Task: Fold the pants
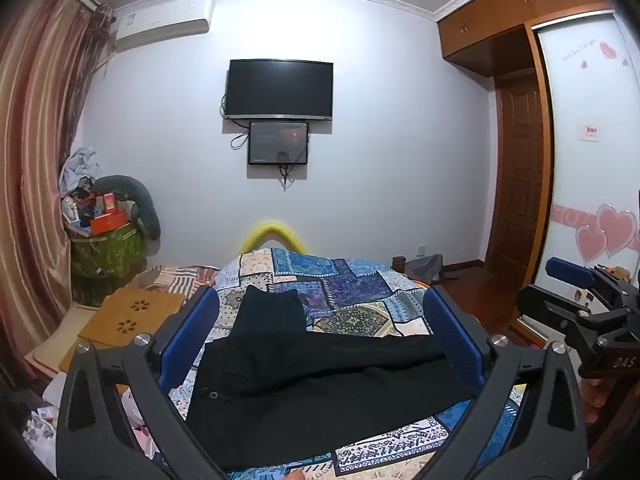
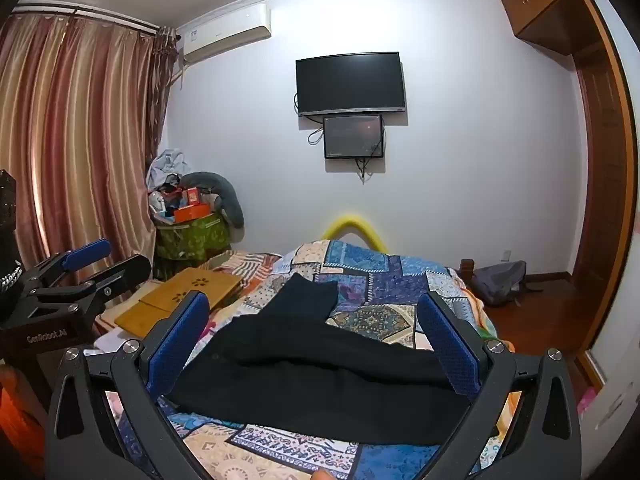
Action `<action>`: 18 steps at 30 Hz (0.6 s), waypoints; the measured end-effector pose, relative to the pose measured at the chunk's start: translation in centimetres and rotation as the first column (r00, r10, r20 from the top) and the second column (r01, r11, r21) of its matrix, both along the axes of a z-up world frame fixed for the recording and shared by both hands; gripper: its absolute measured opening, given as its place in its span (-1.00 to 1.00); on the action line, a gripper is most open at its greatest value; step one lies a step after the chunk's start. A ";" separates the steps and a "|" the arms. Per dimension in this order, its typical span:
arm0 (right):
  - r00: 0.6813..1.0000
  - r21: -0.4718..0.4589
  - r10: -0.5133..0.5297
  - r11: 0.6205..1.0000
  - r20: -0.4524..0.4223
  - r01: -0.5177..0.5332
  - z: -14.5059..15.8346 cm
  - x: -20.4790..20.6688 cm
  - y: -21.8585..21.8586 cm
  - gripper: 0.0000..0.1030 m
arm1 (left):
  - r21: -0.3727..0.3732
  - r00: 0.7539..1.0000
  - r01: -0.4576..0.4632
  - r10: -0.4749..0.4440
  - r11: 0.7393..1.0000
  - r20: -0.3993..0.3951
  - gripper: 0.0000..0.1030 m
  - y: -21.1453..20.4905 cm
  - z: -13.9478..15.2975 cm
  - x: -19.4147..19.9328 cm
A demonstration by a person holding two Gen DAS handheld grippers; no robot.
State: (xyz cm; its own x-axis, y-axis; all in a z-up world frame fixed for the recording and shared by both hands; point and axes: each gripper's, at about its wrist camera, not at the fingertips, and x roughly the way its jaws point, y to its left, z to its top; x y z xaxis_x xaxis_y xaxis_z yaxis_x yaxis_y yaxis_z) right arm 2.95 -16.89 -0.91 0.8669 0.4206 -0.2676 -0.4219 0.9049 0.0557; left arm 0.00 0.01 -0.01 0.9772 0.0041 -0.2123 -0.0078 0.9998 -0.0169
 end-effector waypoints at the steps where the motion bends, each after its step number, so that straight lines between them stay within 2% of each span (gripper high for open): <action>1: 1.000 0.001 0.000 1.000 0.000 0.000 0.0 0.0 0.0 0.99 | -0.002 1.000 0.002 -0.002 1.000 -0.002 1.00 0.0 0.0 0.0; 4: 1.000 0.003 0.000 1.000 -0.002 0.000 -0.1 0.1 0.0 0.99 | -0.002 1.000 0.001 -0.001 1.000 -0.004 1.00 -0.3 0.0 0.0; 5: 1.000 0.002 -0.001 1.000 -0.002 0.001 -0.1 0.1 0.0 0.99 | -0.044 1.000 0.002 -0.003 0.999 -0.016 1.00 0.6 -0.2 0.2; 6: 1.000 0.003 -0.001 1.000 -0.003 0.001 -0.1 0.2 -0.1 0.99 | -0.046 1.000 0.000 -0.001 0.999 -0.015 1.00 0.6 -0.2 0.2; 13: 1.000 0.004 -0.001 1.000 -0.002 0.001 0.3 0.0 0.4 0.99 | -0.044 1.000 0.008 -0.008 0.999 -0.012 1.00 1.9 -0.1 0.2; 18: 1.000 0.012 -0.003 1.000 0.000 0.003 -0.4 0.0 0.0 0.99 | -0.029 1.000 0.006 -0.006 1.000 -0.004 1.00 0.8 -0.3 0.1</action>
State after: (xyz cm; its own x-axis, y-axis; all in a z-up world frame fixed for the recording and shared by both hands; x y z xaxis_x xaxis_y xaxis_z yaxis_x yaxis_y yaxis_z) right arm 2.94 -16.86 -1.28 0.8679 0.4215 -0.2627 -0.4196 0.9053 0.0664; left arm 0.14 0.78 -0.31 0.9763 -0.0082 -0.2165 -0.0017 0.9990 -0.0454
